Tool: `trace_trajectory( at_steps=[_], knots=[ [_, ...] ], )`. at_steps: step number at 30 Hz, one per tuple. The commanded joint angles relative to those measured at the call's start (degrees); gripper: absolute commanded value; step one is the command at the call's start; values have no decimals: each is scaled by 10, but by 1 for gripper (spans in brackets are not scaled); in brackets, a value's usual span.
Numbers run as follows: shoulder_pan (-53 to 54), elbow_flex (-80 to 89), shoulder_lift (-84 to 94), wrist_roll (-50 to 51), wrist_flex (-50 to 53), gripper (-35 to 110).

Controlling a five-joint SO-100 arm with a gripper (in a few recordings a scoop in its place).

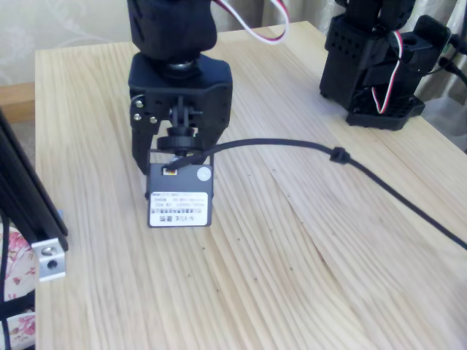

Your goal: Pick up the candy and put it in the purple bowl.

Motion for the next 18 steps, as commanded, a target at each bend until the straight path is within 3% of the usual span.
trace_trajectory(
  at_steps=[1, 18],
  knots=[
    [-3, -11, 21, 1, 0, 23],
    [-6, 22, -3, 26, -40, 22]
  ],
)
